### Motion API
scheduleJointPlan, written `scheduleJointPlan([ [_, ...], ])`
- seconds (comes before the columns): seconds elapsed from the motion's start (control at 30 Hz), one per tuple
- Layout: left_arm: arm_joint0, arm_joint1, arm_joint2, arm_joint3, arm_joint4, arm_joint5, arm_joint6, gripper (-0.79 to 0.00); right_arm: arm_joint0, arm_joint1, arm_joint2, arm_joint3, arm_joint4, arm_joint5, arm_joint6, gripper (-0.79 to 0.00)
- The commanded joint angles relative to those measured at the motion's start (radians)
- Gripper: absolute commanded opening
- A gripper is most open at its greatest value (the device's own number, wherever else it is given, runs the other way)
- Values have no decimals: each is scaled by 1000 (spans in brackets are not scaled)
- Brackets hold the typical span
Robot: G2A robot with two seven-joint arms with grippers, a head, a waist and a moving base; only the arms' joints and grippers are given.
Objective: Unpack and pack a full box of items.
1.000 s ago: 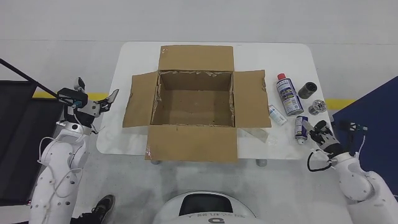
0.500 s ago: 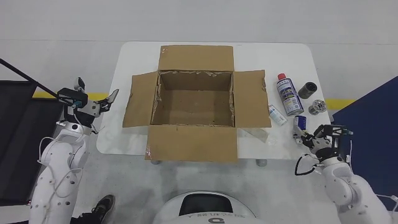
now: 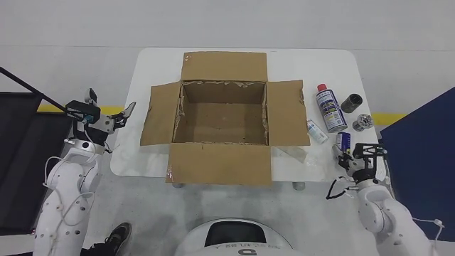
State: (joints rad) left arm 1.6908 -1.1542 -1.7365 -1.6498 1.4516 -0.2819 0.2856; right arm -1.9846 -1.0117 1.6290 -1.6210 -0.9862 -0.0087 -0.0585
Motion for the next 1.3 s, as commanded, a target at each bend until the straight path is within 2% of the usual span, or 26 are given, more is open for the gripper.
scheduleJointPlan([
  [0.0, 0, 0, 0, 0, 0, 0, 0, 0, 13, -2, 0, 8, -3, 6, 17, -326],
  [0.1, 0, 0, 0, 0, 0, 0, 0, 0, 26, -5, -2, 17, -13, 20, 30, -394],
  [0.3, 0, 0, 0, 0, 0, 0, 0, 0, 42, -14, -14, 33, -52, 78, 12, -413],
  [0.43, 0, 0, 0, 0, 0, 0, 0, 0, 49, -19, -16, 42, -62, 90, 2, -453],
  [0.53, 0, 0, 0, 0, 0, 0, 0, 0, 53, -21, -15, 50, -74, 87, 2, -594],
  [0.6, 0, 0, 0, 0, 0, 0, 0, 0, 56, -22, -13, 55, -78, 71, 8, -785],
  [0.93, 0, 0, 0, 0, 0, 0, 0, 0, 33, -19, 61, 86, -34, -84, -33, -785],
  [1.13, 0, 0, 0, 0, 0, 0, 0, 0, 1, -16, 124, 88, 20, -216, -56, -785],
  [1.27, 0, 0, 0, 0, 0, 0, 0, 0, -5, -13, 165, 99, 121, -350, -47, -785],
])
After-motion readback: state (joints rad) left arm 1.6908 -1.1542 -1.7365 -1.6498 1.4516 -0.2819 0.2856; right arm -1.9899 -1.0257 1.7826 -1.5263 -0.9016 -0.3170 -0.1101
